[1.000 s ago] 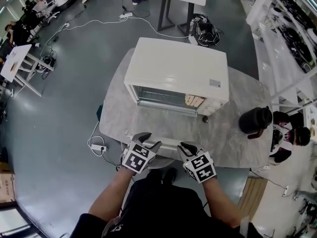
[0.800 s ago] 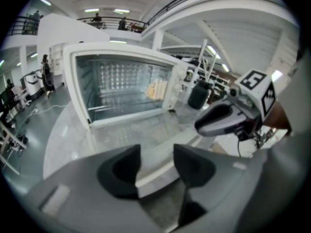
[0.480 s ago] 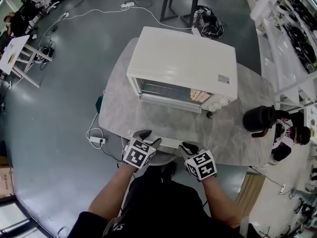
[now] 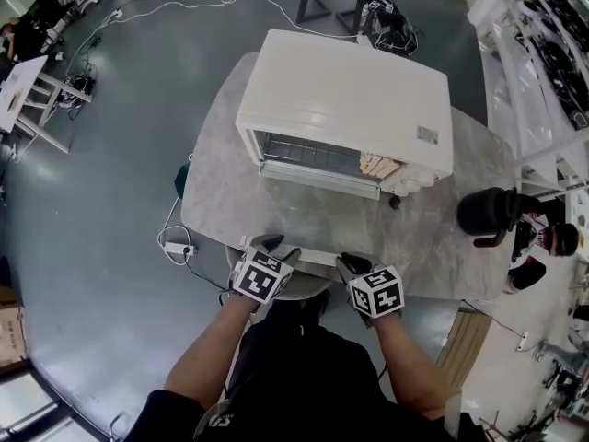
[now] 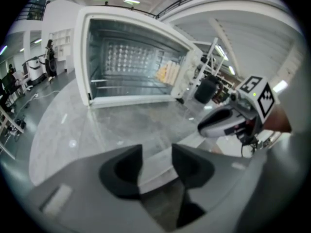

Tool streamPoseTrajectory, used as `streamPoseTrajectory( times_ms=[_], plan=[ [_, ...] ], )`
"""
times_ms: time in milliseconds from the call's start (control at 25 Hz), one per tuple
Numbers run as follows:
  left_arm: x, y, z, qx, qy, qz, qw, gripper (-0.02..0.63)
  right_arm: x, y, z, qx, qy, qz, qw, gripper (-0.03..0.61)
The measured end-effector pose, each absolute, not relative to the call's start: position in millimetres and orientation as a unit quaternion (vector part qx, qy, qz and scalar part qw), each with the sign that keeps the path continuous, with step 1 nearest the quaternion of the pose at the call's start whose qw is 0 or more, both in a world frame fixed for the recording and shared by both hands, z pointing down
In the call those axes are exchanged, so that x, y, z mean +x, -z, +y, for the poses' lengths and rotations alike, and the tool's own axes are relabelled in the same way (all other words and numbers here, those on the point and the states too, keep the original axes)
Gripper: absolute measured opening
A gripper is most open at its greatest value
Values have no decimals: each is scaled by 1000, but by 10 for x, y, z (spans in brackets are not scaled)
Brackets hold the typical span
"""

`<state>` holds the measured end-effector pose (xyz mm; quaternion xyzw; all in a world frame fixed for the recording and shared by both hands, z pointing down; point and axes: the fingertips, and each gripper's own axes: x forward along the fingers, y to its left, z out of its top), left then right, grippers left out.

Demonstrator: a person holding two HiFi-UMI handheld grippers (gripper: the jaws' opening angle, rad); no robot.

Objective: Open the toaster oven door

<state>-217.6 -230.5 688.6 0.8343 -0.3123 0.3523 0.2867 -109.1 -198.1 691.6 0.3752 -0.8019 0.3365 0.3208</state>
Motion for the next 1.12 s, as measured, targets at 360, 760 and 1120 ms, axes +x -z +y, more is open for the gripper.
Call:
streamPoseTrajectory(
  times_ms=[360,760,1120],
  plan=[
    [-2245,-6958,-2308,834,-350,-313,289,138,-1115,-7000,-2006,391,-337,-788,334,20],
    [-2544,-6596,-2436,845,-297,-330,299,135,-1067,-6704,-1966,424,-339,-775,323,23],
    [-2654,-6107,-2868,863,-231,-361,268,89,-910,-6228,-2274,462,-312,-783,276,20]
  ],
)
